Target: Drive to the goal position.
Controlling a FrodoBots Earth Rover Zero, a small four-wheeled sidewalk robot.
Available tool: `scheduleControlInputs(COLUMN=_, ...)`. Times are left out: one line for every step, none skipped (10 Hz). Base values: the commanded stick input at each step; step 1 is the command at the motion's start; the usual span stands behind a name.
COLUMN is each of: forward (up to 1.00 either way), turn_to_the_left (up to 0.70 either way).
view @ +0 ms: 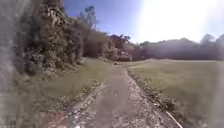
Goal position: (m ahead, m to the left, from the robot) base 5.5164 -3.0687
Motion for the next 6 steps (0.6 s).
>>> scheduleControlInputs(forward=1.0, turn_to_the_left=-0.33)
scheduleControlInputs(forward=1.0, turn_to_the_left=0.06)
scheduleControlInputs(forward=1.0, turn_to_the_left=0.01)
scheduleControlInputs(forward=1.0, turn_to_the_left=0.0)
scheduleControlInputs(forward=1.0, turn_to_the_left=0.01)
scheduleControlInputs(forward=1.0, turn_to_the_left=0.07)
